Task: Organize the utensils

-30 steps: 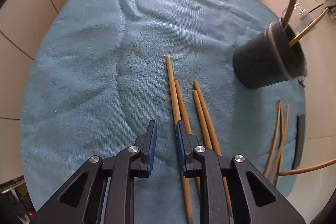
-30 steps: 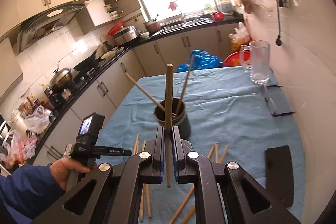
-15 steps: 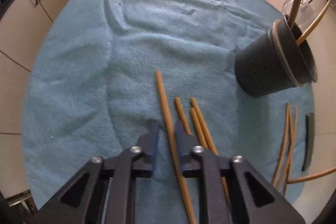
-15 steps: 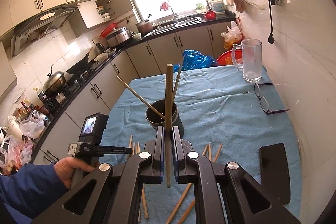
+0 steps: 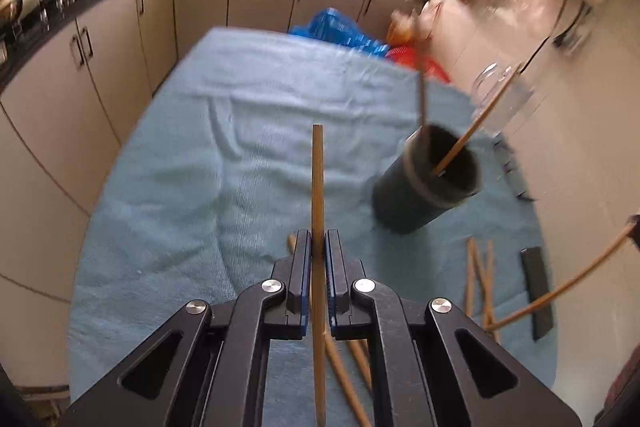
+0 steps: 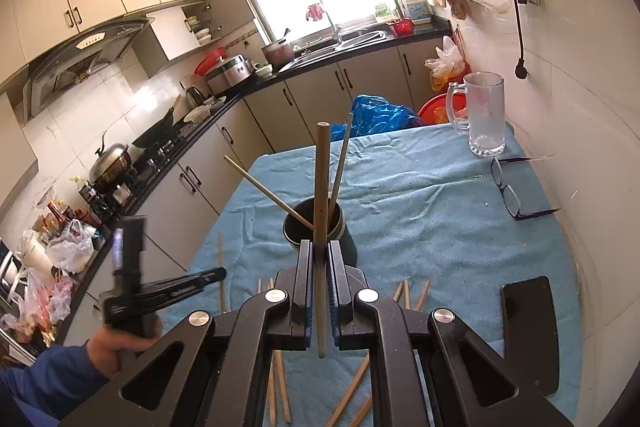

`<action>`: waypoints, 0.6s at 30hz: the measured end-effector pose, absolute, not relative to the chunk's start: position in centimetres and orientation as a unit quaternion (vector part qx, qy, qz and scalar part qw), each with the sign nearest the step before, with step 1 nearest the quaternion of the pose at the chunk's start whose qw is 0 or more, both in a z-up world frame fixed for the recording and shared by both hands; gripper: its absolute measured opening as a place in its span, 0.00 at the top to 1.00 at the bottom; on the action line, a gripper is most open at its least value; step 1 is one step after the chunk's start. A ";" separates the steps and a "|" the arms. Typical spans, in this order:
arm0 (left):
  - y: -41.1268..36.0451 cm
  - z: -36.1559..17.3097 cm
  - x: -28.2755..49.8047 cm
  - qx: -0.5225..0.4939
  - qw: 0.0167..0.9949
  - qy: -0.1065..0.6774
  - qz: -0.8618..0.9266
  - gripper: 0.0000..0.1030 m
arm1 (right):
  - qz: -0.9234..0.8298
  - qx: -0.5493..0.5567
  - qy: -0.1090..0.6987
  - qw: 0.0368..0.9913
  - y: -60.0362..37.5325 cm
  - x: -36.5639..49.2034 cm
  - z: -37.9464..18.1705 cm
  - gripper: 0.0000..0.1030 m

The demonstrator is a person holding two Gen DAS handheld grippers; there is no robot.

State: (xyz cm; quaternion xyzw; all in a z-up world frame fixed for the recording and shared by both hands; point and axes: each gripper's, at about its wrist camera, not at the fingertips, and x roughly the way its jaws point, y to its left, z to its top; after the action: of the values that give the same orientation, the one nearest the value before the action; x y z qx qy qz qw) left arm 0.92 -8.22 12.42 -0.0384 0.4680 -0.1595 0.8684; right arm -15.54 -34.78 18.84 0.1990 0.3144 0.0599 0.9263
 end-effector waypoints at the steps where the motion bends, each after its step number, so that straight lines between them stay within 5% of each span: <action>1: -8.2 13.2 0.5 -0.039 0.873 0.459 -0.162 0.94 | 0.060 0.200 0.313 0.926 -34.9 -15.5 18.9 0.93; 18: -7.5 19.7 -1.0 -0.056 0.897 0.400 -0.177 0.94 | 0.076 0.208 0.294 0.930 -35.6 -14.9 20.3 0.93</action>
State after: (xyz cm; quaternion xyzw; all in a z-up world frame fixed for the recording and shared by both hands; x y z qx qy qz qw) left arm -1.02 -7.49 19.66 -0.0560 0.4003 -0.1771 0.8974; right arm -14.93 -35.59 20.25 0.2082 0.2942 0.0758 0.9297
